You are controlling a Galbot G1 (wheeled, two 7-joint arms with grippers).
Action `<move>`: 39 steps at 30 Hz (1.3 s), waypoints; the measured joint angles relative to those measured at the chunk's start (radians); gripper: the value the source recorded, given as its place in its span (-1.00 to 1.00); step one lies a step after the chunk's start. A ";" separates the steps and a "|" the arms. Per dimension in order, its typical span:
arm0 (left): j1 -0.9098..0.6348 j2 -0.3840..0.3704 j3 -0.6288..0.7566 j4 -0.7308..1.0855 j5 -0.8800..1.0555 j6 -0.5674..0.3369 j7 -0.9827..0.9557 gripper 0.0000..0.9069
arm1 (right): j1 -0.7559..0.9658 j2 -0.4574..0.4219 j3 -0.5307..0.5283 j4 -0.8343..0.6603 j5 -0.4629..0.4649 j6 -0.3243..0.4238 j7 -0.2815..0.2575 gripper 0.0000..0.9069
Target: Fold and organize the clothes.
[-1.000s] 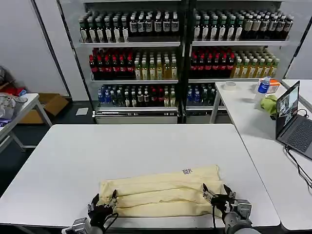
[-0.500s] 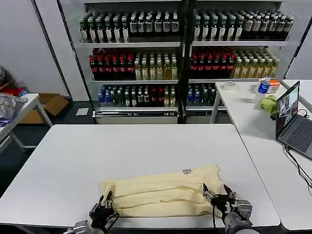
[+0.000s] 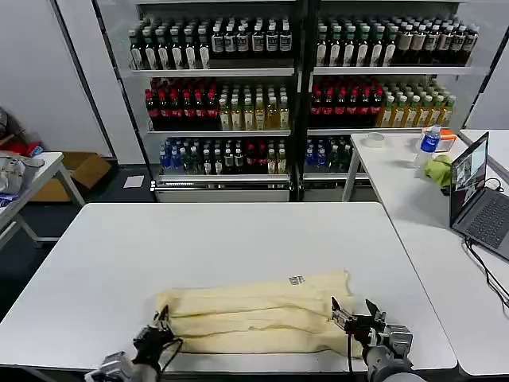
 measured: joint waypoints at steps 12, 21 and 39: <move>-0.032 0.128 -0.256 0.010 -0.169 0.037 0.000 -0.98 | 0.015 -0.010 -0.001 -0.006 0.012 0.000 -0.002 1.00; -0.064 0.172 -0.330 -0.029 -0.329 0.058 -0.006 -0.98 | 0.019 -0.015 -0.004 -0.011 0.012 0.000 -0.003 1.00; -0.127 0.070 -0.094 -0.169 -0.602 0.034 0.003 -0.98 | 0.036 -0.047 0.012 -0.010 0.009 0.002 -0.015 1.00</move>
